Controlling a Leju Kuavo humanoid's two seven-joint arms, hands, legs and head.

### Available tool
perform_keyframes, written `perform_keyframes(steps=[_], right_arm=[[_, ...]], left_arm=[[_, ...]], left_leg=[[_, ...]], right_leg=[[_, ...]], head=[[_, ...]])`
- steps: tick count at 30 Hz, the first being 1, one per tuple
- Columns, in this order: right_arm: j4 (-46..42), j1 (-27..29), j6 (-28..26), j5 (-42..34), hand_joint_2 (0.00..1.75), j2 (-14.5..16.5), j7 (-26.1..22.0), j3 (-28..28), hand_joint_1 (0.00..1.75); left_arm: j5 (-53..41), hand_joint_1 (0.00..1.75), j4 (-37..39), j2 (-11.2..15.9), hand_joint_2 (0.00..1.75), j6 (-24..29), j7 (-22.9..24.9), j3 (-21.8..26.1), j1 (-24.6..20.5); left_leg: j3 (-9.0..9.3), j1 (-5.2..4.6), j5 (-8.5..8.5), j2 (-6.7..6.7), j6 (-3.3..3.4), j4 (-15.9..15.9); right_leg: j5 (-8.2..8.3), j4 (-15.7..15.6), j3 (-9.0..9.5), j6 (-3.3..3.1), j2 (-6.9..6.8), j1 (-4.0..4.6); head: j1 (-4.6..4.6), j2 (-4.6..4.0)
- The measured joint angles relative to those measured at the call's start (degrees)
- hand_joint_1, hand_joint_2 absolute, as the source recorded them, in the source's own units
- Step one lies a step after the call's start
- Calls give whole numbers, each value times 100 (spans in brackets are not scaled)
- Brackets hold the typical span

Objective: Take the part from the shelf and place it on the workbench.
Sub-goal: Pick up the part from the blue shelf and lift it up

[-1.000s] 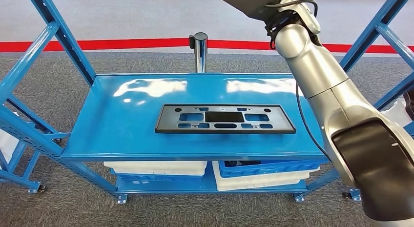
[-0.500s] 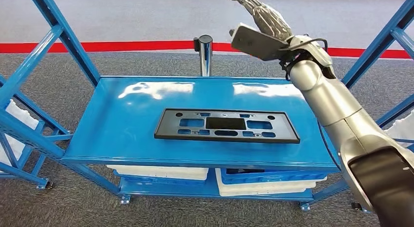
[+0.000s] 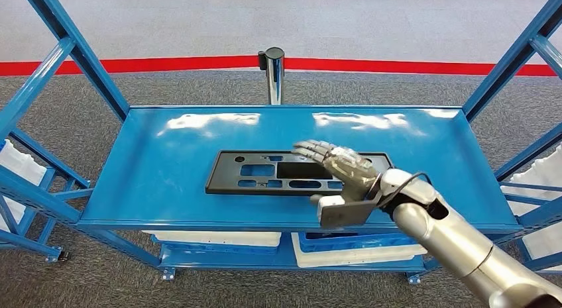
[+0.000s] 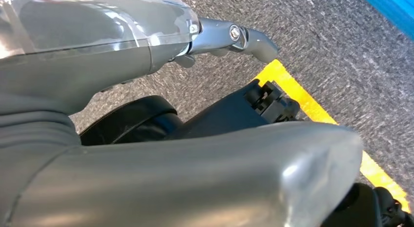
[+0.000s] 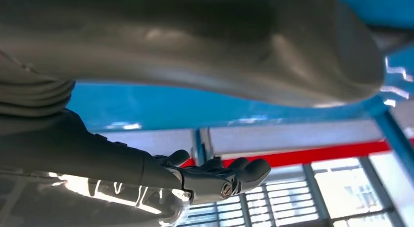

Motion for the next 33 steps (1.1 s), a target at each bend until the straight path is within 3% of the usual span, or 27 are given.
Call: perform_keyframes(steps=[2, 5, 8, 15, 18, 22, 25, 33], right_arm=[[-27, 215, -135, 400, 175, 146, -46, 226, 0], [42, 338, -473, 969, 175, 473, -107, 592, 0], [218, 349, -614, 1082, 175, 874, -108, 849, 0], [894, 522, -926, 434, 175, 1979, -248, 1038, 0], [1138, 619, -1067, 203, 175, 2306, -378, 1038, 0], [1305, 639, -935, -80, 175, 2516, -495, 1015, 0], [1354, 569, -829, -47, 175, 2556, -317, 1017, 0], [1656, 48, -1290, 957, 175, 2504, 240, 1012, 0]], left_arm=[[-55, 0, 0, 0, 0, -4, 35, 0, -19], [-112, 0, 0, -3, 0, -18, 44, 0, -57], [-155, 0, 0, -18, 0, -55, 58, -2, -96], [-223, 0, 0, -89, 0, -113, 153, -34, -124], [-231, 0, 0, -114, 0, -118, 163, -45, -122], [-237, 0, 0, -117, 0, -119, 186, -80, -118], [-222, 0, 0, -116, 0, -119, 186, -81, -115], [-221, 0, 0, -115, 0, -157, 160, -85, -117]], left_leg=[[0, -1, -5, 3, -2, 0], [0, -4, -6, 3, -3, 0], [1, -6, -6, 1, -3, 0], [2, -6, -6, 2, -3, 0], [2, -6, -7, 3, -4, 0], [2, -7, -7, 3, -4, 0], [2, -8, -7, 3, -4, 0], [7, -14, -7, 3, -4, 3]], right_leg=[[-2, -3, 1, 0, 2, -1], [-4, -4, -1, 0, 3, -5], [-7, -4, 2, 3, 3, -5], [-8, -4, 2, 3, 4, -6], [-11, -5, 2, 1, 4, -7], [-11, -7, 4, 1, 4, -9], [-11, -10, 8, 1, 4, -10], [-10, -12, 12, 2, 4, -11]], head=[[7, 0], [8, 0], [7, 0], [8, 0], [8, 0], [8, 0], [8, 0], [9, 0]])
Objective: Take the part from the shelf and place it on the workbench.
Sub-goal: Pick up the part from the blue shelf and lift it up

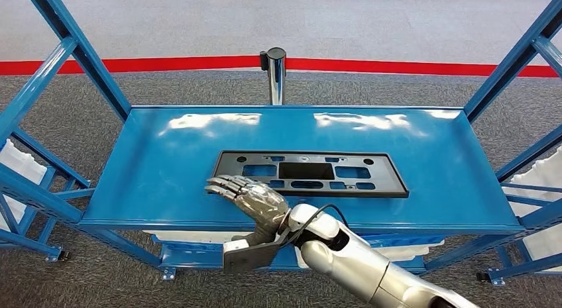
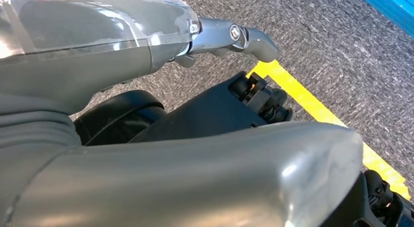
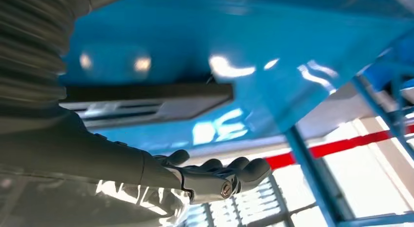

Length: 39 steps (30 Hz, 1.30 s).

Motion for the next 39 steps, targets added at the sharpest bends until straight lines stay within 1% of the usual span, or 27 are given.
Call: perform_keyframes(steps=[3, 7, 11, 15, 19, 24, 28, 32, 39], right_arm=[[206, -217, -365, 506, 175, -122, 94, -40, 0], [349, -424, -597, 1047, 175, -327, 210, -85, 0], [364, -580, -700, 1761, 175, -541, 402, -88, 0], [365, -661, -682, 2186, 175, -750, 545, -82, 0], [411, -676, -660, 2393, 175, -1035, 578, -82, 0], [519, -601, -631, 2455, 175, -1414, 560, -86, 0], [558, -501, -579, 2493, 175, -1641, 555, -92, 0], [561, -466, -463, 2602, 175, -1714, 553, -121, 0], [563, -476, -395, 2737, 175, -1688, 567, -126, 0]], left_arm=[[-21, 0, 0, 0, 0, -23, 0, -9, 0], [-33, 0, 0, 0, 0, -29, 1, -33, 3], [-33, 0, 0, 0, 0, -29, 2, -47, 6], [-8, 0, 0, 0, 0, -23, -1, -48, 8], [36, 0, 0, 0, 0, -6, -16, -46, 9], [85, 0, 0, 2, 0, 37, -21, -46, 14], [95, 0, 0, 8, 0, 54, -20, -46, 25], [100, 0, 0, 13, 0, 62, -24, -46, 27], [101, 0, 0, 13, 0, 61, -37, -46, 26]], left_leg=[[1, -1, 0, 0, 0, 1], [1, -8, 0, 0, 0, 1], [1, -13, -1, 0, 0, 1], [1, -14, -1, -1, 1, 1], [3, -14, -1, -2, 1, 1], [3, -17, -3, -2, 4, 3], [5, -17, -6, 0, 7, 3], [15, -16, -9, 1, 8, 2], [39, -16, -10, 1, 9, 1]], right_leg=[[0, -2, 2, 0, 0, 0], [0, -4, 3, 1, 0, 0], [0, -5, 4, 1, 0, 0], [0, -5, 5, 1, -1, 0], [0, -7, 8, 1, -1, -1], [1, -9, 10, 1, -2, -3], [1, -9, 10, 2, -1, -3], [0, -10, 18, 2, 0, -2], [-2, -10, 46, 3, 0, -2]], head=[[0, 0], [2, 0], [2, 0], [-1, 0], [1, 0], [4, 0], [4, 0], [1, 0], [2, 0]])
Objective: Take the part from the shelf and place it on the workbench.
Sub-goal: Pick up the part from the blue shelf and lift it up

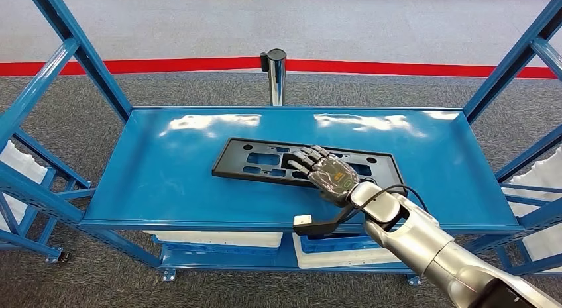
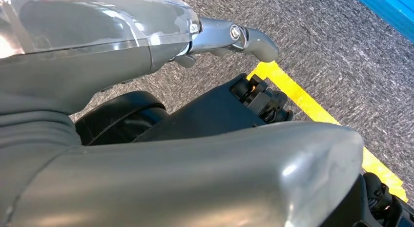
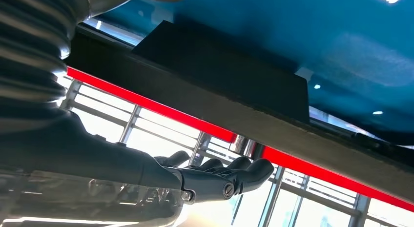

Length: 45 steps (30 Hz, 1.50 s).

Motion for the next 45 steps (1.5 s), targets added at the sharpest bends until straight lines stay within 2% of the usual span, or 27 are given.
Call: perform_keyframes(steps=[6, 16, 22, 23, 26, 27, 32, 35, 45], right_arm=[[22, -70, -13, 228, 175, 208, 116, 43, 0], [685, -439, -32, 433, 175, 1036, 353, 193, 0], [1337, -664, -237, 609, 175, 1350, 549, 234, 3], [1439, -690, -272, 642, 175, 1370, 580, 234, 27], [1706, -747, -334, 751, 175, 1384, 678, 232, 127], [1844, -782, -356, 803, 175, 1381, 720, 228, 138], [2721, -1009, -570, 1070, 175, 1276, 1000, 130, 164], [3093, -1063, -679, 1111, 175, 1173, 1040, 28, 171], [3514, -1134, -839, 1110, 175, 1037, 979, -222, 174]], left_arm=[[-47, 0, 0, 0, 0, -11, 30, 0, 0], [-125, 0, 0, -6, 0, -68, 80, -45, -12], [-128, 0, 0, -19, 0, -91, 75, -72, -24], [-128, 0, 0, -20, 0, -91, 75, -81, -24], [-123, 0, 0, -20, 0, -91, 72, -96, -25], [-121, 0, 0, -20, 0, -91, 72, -97, -24], [-86, 0, 0, -19, 0, -78, 73, -98, -20], [-65, 0, 0, -17, 0, -69, 74, -98, -18], [-29, 0, 0, -17, 0, -40, 37, -98, -21]], left_leg=[[6, 0, 0, 0, 0, 0], [4, 1, 0, -1, 0, -1], [4, 1, 0, -3, 0, -1], [4, 1, 0, -4, 0, -1], [4, 0, -1, -1, 0, 0], [5, 0, -1, -1, 0, 0], [5, 0, -1, -9, 1, 2], [6, -1, -2, -3, 3, 2], [24, 0, -4, -4, 5, 2]], right_leg=[[0, 0, 7, 0, 0, 0], [-4, 2, 3, 2, 0, 1], [-4, -1, 5, 2, -2, -2], [-4, -2, 5, 2, -2, -2], [-4, -4, 5, 2, -1, -2], [-4, -5, 5, 2, -1, -3], [-4, -9, 11, 3, -8, -3], [-2, -11, 13, 4, -4, -3], [-3, -12, 29, 5, -3, -2]], head=[[3, 0], [-3, 0], [2, 0], [2, 0], [3, 0], [2, 0], [2, 0], [7, 0], [5, 0]])
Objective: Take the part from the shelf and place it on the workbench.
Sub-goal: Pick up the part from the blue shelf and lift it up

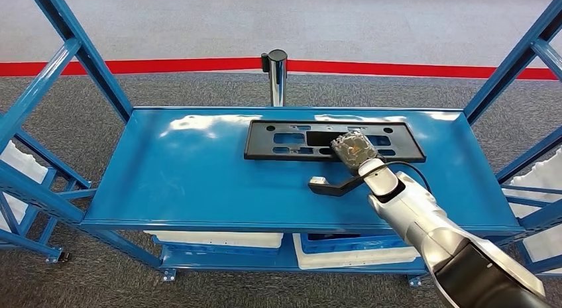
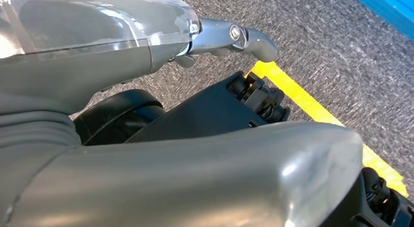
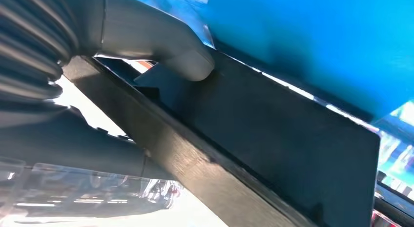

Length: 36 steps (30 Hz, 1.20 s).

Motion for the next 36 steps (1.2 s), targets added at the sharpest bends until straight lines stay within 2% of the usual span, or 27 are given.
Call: perform_keyframes(steps=[4, 7, 11, 13, 17, 20, 22, 27, 36], right_arm=[[-132, 114, -265, -25, 175, -49, -189, -146, 175], [-712, 333, -471, -110, 175, -212, -274, -307, 175], [-2172, 598, -637, -328, 175, -601, -334, -673, 169], [-3015, 676, -786, -499, 175, -810, -439, -927, 168], [-4587, 846, -1277, -884, 175, -1187, -778, -1506, 147], [-5598, 1033, -1606, -1054, 175, -1403, -978, -1884, 156], [-6111, 1169, -1748, -1118, 175, -1522, -1093, -2063, 156], [-7034, 1595, -2076, -1231, 175, -1752, -1282, -2318, 164], [-7842, 2061, -2286, -1285, 175, -1903, -1386, -2406, 171]], left_arm=[[30, 0, 0, 0, 0, 25, -7, 0, 0], [77, 0, 0, 1, 0, 36, -24, 0, 3], [123, 0, 0, 13, 175, 46, -153, 0, 25], [119, 0, 0, 21, 175, 111, -292, 0, 48], [121, 0, 0, 30, 175, 379, -697, 0, 87], [128, 0, 0, 31, 175, 669, -991, 0, 100], [127, 0, 0, 31, 175, 862, -1190, 0, 102], [219, 0, 0, 31, 175, 1132, -1571, 0, 116], [292, 0, 2, 31, 175, 1202, -1659, 0, 170]], left_leg=[[1, 0, 0, 0, 0, 0], [-3, -1, 0, 0, 0, 1], [-11, -1, -2, -4, 1, 1], [-13, -1, -4, -5, 2, 1], [-14, -1, -10, -6, 3, 1], [-13, -1, -14, -5, 6, 1], [-12, -1, -15, -5, 6, 1], [-9, -1, -15, -4, 6, 0], [-9, -1, -15, -3, 6, 0]], right_leg=[[0, 0, 2, 0, 0, -1], [0, 0, -2, 0, 0, -2], [-2, 0, -8, 4, -2, -2], [-4, 0, -12, 5, -2, -3], [-9, -1, -11, 8, -4, -3], [-10, -3, -9, 9, -3, -3], [-11, -5, -7, 9, -4, -3], [-11, -6, -4, 9, -3, -3], [-11, -6, -3, 9, -3, -3]], head=[[3, 0], [4, 0], [-1, 0], [-1, 0], [3, 0], [4, 0], [5, 0], [7, 0], [3, 0]])
